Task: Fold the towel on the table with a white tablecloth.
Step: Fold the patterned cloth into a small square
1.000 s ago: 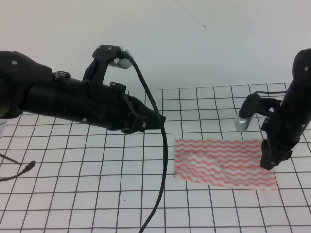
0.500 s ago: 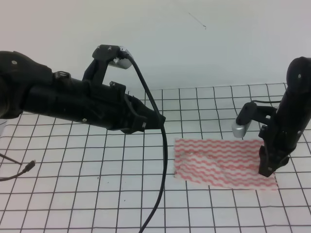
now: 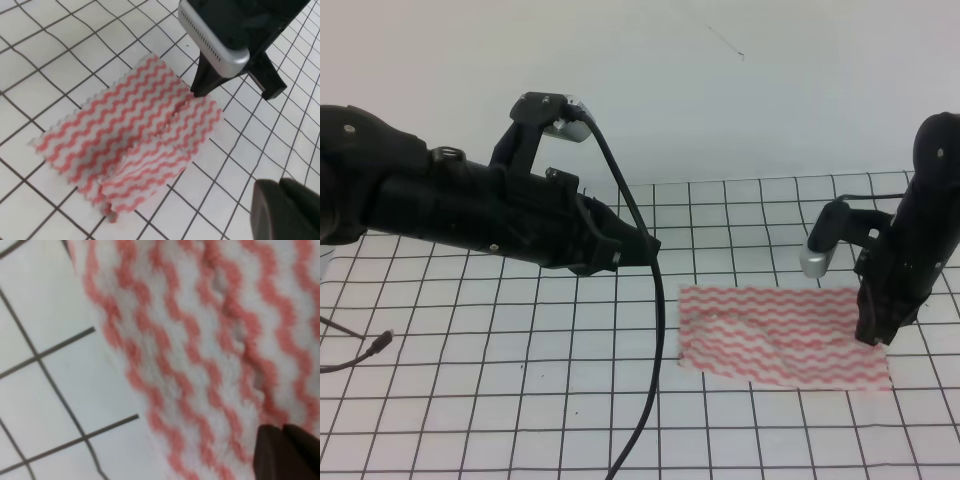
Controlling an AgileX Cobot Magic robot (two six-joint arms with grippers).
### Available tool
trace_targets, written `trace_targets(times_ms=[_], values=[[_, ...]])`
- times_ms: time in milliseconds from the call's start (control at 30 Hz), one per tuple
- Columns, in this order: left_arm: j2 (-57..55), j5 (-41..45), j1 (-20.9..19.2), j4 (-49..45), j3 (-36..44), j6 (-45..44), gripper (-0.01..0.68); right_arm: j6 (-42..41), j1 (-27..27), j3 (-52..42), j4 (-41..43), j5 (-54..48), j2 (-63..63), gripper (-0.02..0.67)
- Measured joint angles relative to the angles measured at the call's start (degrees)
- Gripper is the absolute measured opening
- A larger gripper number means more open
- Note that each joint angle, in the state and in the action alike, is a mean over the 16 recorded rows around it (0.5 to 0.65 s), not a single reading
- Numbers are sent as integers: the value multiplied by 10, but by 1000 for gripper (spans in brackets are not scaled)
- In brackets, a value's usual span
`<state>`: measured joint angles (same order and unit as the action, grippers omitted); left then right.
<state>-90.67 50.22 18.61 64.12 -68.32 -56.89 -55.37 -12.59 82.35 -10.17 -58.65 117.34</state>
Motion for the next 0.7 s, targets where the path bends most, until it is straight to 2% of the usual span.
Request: trace_targets(times_ms=[700], values=[[0,0,0,3,1,0,-1,10,0,0,45,115,-6,0]])
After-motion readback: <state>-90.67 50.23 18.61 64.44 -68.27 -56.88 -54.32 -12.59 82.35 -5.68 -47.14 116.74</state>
